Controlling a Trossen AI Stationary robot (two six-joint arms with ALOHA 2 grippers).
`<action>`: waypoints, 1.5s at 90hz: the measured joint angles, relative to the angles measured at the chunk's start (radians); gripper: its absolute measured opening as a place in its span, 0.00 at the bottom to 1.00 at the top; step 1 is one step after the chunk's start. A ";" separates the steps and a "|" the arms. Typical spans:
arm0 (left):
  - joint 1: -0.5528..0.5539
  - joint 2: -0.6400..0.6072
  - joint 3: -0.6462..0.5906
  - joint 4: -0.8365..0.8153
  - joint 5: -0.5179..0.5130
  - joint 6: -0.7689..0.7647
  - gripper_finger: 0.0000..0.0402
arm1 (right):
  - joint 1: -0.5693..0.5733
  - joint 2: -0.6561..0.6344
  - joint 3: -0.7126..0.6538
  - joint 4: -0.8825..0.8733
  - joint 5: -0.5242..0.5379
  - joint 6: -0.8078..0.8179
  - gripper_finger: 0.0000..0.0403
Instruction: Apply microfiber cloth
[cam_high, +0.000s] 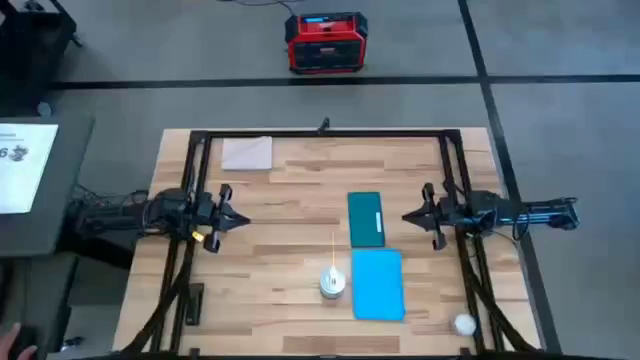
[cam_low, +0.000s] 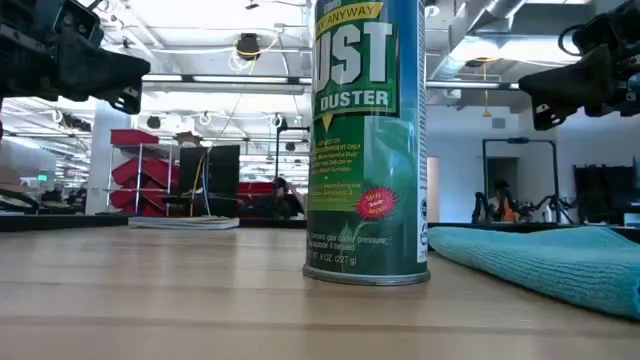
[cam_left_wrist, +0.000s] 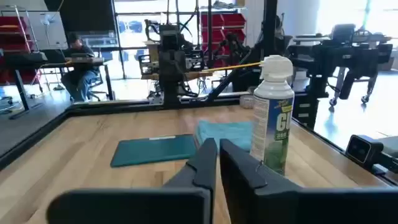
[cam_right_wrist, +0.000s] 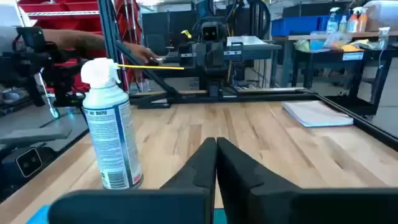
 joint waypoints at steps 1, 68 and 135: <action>0.000 0.000 0.000 0.000 0.000 0.000 0.00 | 0.000 0.000 0.000 0.000 0.000 0.000 0.00; 0.000 0.000 0.000 0.000 0.000 0.000 0.00 | 0.000 0.000 0.000 0.000 0.000 0.000 0.00; 0.000 0.000 0.000 0.006 0.000 0.041 0.00 | 0.000 0.000 0.000 0.000 0.000 0.000 0.00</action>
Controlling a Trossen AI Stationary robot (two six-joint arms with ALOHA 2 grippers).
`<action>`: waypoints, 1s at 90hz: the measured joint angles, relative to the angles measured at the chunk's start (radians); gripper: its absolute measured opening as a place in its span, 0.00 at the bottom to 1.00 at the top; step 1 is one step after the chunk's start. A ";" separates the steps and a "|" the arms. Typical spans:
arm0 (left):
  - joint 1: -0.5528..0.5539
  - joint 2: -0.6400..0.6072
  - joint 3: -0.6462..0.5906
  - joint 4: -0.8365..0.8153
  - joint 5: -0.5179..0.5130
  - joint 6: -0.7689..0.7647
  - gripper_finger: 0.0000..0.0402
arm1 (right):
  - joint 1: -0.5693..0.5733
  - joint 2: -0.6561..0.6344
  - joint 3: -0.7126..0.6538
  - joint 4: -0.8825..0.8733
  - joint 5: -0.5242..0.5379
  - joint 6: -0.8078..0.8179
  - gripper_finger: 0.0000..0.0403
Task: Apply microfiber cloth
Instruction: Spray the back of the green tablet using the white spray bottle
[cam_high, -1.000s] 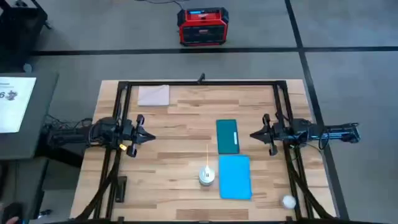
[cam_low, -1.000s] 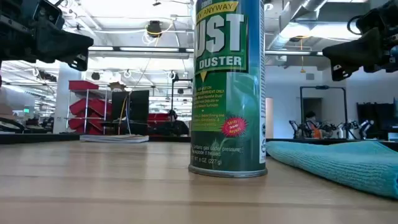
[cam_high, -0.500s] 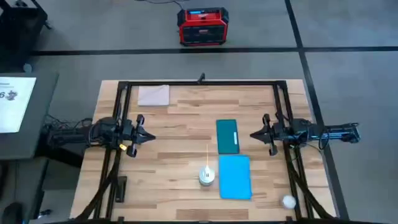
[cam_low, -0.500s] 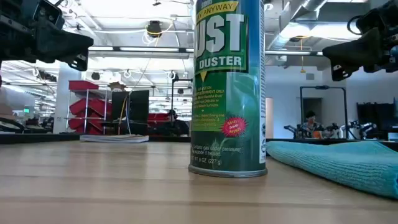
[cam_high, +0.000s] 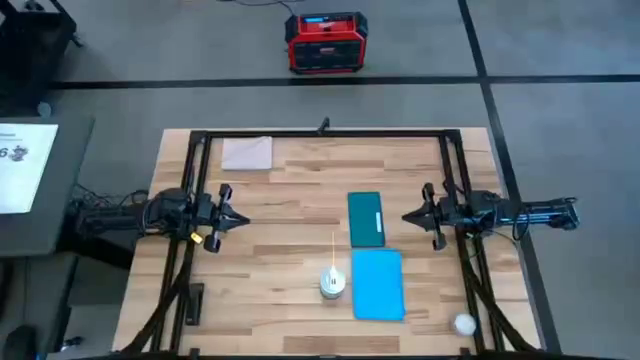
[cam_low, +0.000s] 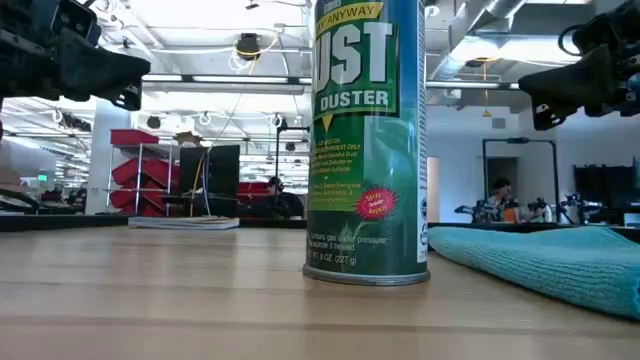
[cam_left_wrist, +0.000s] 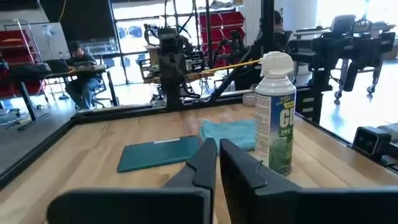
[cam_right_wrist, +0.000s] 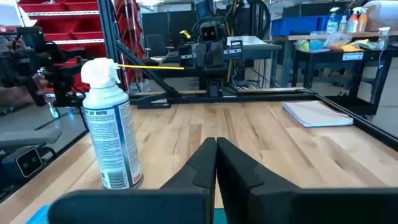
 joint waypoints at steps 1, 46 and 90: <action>0.000 0.000 0.000 0.000 0.000 -0.004 0.00 | 0.000 0.000 0.000 0.000 0.000 0.000 0.00; 0.001 0.000 -0.003 0.016 -0.042 0.040 0.00 | 0.000 0.000 0.000 0.000 0.000 0.000 0.00; 0.002 0.000 -0.003 0.012 -0.136 0.075 0.00 | 0.000 0.000 0.000 0.000 0.000 0.000 0.00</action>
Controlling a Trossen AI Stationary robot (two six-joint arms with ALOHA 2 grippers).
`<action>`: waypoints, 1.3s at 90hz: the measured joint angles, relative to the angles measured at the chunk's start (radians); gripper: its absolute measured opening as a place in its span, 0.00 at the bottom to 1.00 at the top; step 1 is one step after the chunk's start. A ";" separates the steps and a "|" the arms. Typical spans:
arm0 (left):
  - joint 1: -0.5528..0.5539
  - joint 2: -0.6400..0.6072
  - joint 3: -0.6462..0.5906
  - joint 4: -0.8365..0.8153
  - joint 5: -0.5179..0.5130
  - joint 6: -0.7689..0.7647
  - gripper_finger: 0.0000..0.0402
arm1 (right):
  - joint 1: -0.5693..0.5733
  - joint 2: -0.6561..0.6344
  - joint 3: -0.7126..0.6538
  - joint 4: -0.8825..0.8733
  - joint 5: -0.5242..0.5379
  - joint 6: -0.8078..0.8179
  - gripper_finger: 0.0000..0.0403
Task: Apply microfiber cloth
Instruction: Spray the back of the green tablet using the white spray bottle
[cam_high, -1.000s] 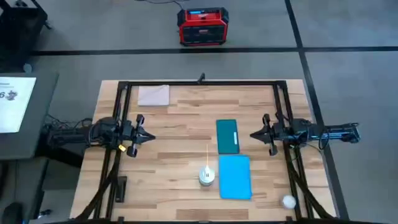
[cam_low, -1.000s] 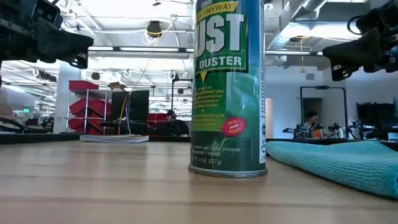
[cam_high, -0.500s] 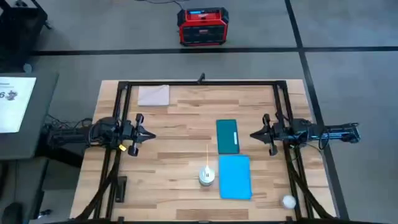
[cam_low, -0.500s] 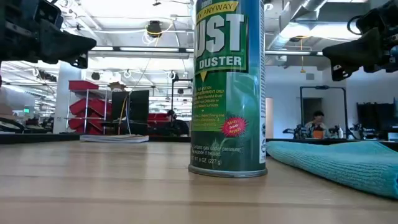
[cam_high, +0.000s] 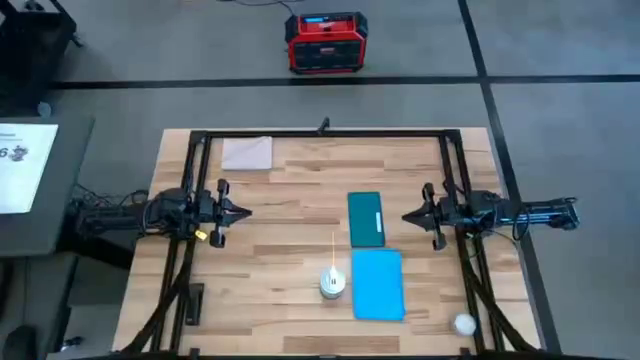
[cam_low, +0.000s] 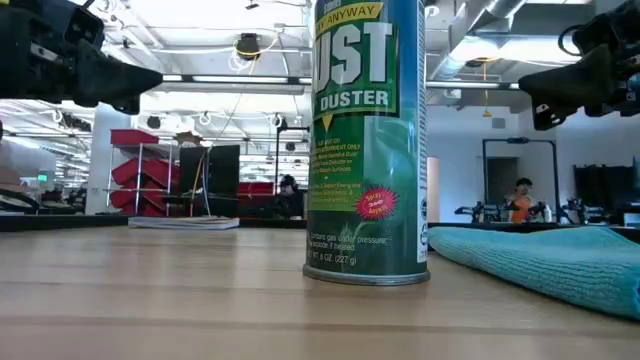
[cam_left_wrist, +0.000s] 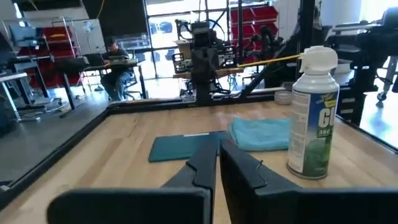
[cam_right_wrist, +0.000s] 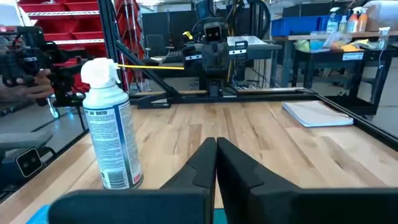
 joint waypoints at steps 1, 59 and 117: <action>0.000 0.000 0.000 0.000 -0.001 0.003 0.00 | 0.000 0.000 0.000 0.000 0.000 0.000 0.00; 0.000 0.509 0.004 0.505 -0.065 -0.035 0.00 | 0.000 0.000 0.000 0.000 0.000 0.000 0.00; -0.003 1.253 0.388 0.661 0.067 0.069 0.00 | 0.000 0.000 0.000 0.000 0.000 0.000 0.00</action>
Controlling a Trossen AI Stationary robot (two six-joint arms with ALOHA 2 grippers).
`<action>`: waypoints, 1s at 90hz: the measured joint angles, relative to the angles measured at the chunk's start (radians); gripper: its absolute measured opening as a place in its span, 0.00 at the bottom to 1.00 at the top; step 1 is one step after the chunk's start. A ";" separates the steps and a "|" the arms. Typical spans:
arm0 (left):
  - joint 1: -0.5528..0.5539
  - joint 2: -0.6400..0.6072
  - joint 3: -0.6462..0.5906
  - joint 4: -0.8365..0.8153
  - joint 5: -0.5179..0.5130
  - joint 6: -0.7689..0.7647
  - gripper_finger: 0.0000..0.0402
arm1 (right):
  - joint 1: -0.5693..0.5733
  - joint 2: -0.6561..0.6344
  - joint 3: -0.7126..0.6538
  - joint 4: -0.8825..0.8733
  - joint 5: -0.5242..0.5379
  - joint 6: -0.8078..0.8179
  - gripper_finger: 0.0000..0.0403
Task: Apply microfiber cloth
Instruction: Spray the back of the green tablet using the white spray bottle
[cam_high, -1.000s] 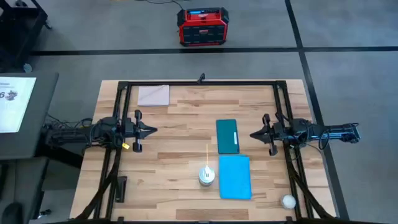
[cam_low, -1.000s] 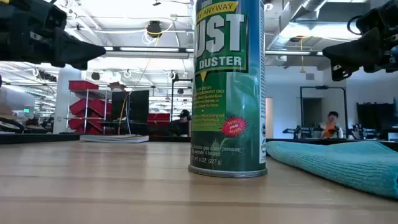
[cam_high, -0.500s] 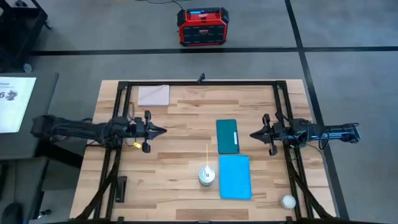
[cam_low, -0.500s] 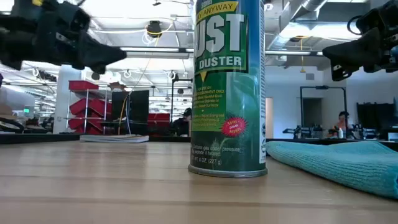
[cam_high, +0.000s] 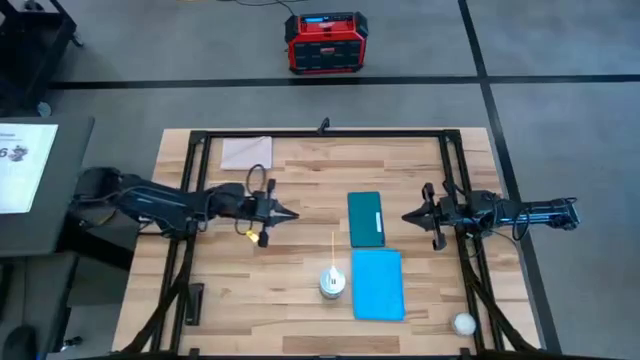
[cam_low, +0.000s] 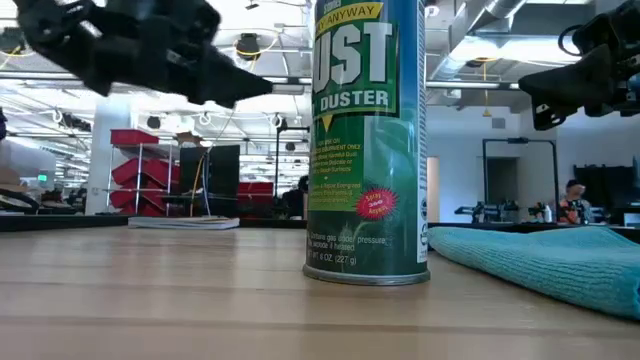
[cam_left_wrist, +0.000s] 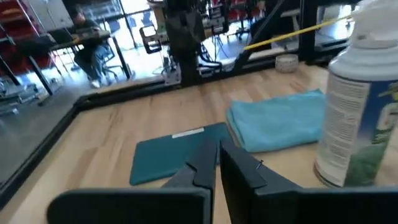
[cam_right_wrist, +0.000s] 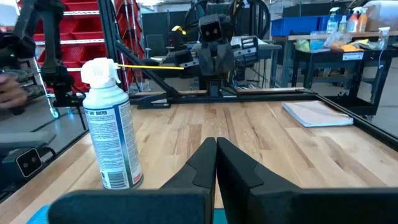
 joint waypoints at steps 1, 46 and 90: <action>0.000 0.008 0.005 -0.001 0.000 0.000 0.00 | 0.000 0.000 0.000 0.000 0.000 0.000 0.00; 0.008 0.343 0.251 -0.003 -0.001 0.002 0.00 | 0.000 0.000 0.000 0.000 0.000 0.000 0.00; 0.002 0.420 0.340 -0.019 0.034 0.078 0.00 | 0.003 -0.001 0.000 0.037 -0.005 0.002 0.00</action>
